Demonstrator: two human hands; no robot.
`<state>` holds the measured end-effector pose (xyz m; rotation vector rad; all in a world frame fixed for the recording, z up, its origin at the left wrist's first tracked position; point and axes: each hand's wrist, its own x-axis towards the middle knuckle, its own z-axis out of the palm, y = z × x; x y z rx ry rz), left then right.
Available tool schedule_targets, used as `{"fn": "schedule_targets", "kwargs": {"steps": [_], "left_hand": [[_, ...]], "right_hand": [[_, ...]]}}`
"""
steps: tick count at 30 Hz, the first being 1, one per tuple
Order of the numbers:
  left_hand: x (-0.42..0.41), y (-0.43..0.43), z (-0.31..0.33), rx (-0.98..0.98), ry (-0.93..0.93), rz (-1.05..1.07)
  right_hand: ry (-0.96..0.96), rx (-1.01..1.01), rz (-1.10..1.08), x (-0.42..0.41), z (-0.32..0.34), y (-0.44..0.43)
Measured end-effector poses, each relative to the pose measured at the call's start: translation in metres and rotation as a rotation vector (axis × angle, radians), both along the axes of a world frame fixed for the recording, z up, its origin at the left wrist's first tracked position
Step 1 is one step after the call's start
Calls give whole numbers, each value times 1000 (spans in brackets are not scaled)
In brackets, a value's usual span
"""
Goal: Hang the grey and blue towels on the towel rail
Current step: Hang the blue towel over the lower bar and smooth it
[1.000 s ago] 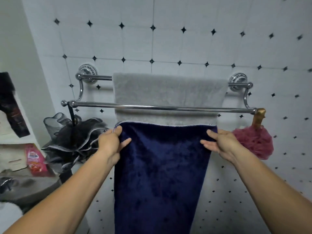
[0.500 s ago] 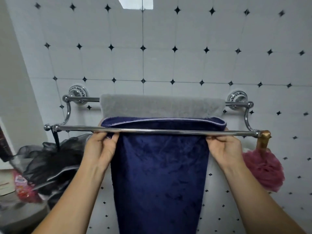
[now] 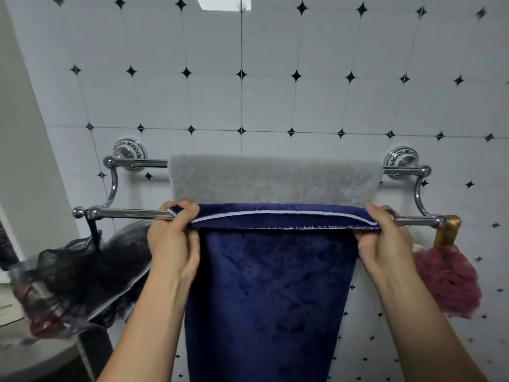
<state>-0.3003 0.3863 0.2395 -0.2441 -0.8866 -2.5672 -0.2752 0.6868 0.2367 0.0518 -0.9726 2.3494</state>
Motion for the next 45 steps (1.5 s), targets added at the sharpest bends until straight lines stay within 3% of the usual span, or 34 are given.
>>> {"fn": "schedule_targets", "kwargs": {"steps": [2,5,8,11,17,24,33,45], "left_hand": [[1,0,-3,-39,9,38],[2,-3,-10,-76,-64,119],[5,-6,-17,-241,-281,330],[13,-4,-20,-365,-441,500],[15,-21,-11,-605,-380,181],[33,-22,-21,-666,-312,185],[67,-42,-136,-902,-423,131],[103,-44,-271,-810,-616,-116]], "right_hand": [[7,88,-48,8,-4,1],[-184,255,-221,19,-9,4],[-404,402,-245,26,-5,8],[-490,543,-222,31,2,11],[-438,596,-144,36,2,15],[-251,575,-96,43,-43,13],[-526,598,-2,75,-166,22],[-823,616,79,116,-268,18]]}}
